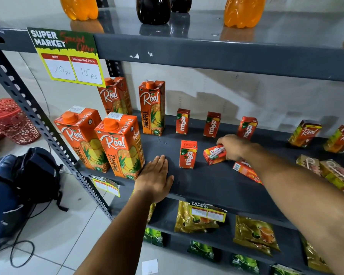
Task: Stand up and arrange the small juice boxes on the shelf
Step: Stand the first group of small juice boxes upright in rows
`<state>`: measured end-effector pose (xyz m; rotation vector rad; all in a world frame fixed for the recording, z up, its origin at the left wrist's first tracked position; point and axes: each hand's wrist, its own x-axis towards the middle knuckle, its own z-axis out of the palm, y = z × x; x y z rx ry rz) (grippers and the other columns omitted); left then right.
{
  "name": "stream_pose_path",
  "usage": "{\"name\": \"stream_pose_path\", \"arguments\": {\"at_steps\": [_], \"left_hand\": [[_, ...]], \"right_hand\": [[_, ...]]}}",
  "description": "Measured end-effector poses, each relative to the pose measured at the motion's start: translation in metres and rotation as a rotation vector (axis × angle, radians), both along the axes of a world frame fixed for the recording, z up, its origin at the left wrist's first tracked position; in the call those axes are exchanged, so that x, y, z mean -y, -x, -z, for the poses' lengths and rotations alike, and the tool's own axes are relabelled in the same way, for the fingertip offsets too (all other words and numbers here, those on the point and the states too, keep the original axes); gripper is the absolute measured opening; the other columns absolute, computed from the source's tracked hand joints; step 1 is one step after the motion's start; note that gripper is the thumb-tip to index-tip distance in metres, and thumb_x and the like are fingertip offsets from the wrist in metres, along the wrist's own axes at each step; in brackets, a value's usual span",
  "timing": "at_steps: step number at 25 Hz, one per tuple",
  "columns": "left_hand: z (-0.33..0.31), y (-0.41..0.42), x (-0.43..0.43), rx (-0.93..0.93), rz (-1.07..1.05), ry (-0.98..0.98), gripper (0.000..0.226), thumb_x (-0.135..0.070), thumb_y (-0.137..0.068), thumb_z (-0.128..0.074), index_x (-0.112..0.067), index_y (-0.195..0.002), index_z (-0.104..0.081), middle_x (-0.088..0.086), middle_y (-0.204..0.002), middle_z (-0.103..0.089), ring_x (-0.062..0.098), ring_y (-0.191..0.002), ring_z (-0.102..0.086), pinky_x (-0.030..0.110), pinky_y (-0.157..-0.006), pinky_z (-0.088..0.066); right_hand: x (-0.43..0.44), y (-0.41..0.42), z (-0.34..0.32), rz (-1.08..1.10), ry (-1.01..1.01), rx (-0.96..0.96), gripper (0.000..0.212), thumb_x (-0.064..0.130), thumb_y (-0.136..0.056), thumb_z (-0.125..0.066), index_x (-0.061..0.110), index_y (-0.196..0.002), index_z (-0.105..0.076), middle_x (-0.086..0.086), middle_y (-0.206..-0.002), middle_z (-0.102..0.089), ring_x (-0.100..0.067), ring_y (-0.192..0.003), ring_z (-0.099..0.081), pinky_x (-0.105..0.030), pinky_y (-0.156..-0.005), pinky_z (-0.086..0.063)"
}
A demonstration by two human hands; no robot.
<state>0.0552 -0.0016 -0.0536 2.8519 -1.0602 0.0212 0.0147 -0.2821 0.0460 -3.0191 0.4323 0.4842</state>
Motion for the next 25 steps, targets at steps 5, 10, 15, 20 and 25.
{"name": "stream_pose_path", "arguments": {"at_steps": [5, 10, 15, 20, 25], "left_hand": [[0.001, -0.001, 0.0, 0.009, -0.002, -0.011, 0.07, -0.052, -0.096, -0.018, -0.011, -0.152, -0.008, 0.005, -0.163, -0.005, 0.02, -0.149, -0.002, 0.035, -0.118, -0.003], [0.002, 0.001, 0.0, 0.01, -0.003, -0.009, 0.069, -0.05, -0.097, -0.019, -0.01, -0.152, -0.009, 0.005, -0.163, -0.006, 0.02, -0.149, -0.002, 0.033, -0.117, -0.002], [0.002, 0.001, 0.003, 0.004, -0.005, -0.021, 0.069, -0.05, -0.097, -0.018, -0.01, -0.152, -0.008, 0.006, -0.163, -0.005, 0.02, -0.149, -0.002, 0.035, -0.118, -0.003], [0.0, 0.003, 0.001, 0.011, -0.012, -0.02, 0.068, -0.05, -0.098, -0.018, -0.01, -0.152, -0.008, 0.005, -0.163, -0.005, 0.019, -0.149, -0.002, 0.033, -0.117, 0.0], [0.001, 0.003, 0.001, 0.012, -0.017, -0.016, 0.069, -0.05, -0.097, -0.018, -0.011, -0.153, -0.008, 0.004, -0.163, -0.006, 0.019, -0.149, -0.002, 0.033, -0.117, -0.001]], "right_hand": [[-0.003, 0.001, -0.029, -0.298, 0.17, 0.111, 0.057, 0.016, -0.078, -0.071, 0.024, -0.131, -0.052, -0.003, -0.129, -0.053, -0.025, -0.116, -0.049, -0.041, -0.096, -0.046], [-0.015, 0.01, -0.041, -0.658, 0.393, 0.146, 0.048, 0.014, -0.082, -0.067, 0.029, -0.126, -0.054, 0.001, -0.129, -0.051, -0.025, -0.115, -0.045, -0.042, -0.085, -0.048], [-0.02, 0.018, -0.048, -0.636, 0.323, 0.148, 0.06, 0.007, -0.08, -0.067, 0.024, -0.135, -0.047, -0.001, -0.137, -0.049, -0.024, -0.121, -0.047, -0.042, -0.09, -0.05], [-0.022, 0.019, -0.057, -0.593, 0.294, 0.079, 0.056, 0.016, -0.081, -0.067, 0.024, -0.134, -0.049, 0.0, -0.136, -0.053, -0.022, -0.118, -0.051, -0.04, -0.087, -0.052], [-0.029, 0.021, -0.063, -0.314, 0.271, 0.024, 0.06, 0.058, -0.079, -0.06, 0.016, -0.121, -0.051, -0.003, -0.102, -0.062, -0.021, -0.086, -0.059, -0.037, -0.072, -0.052]]}}
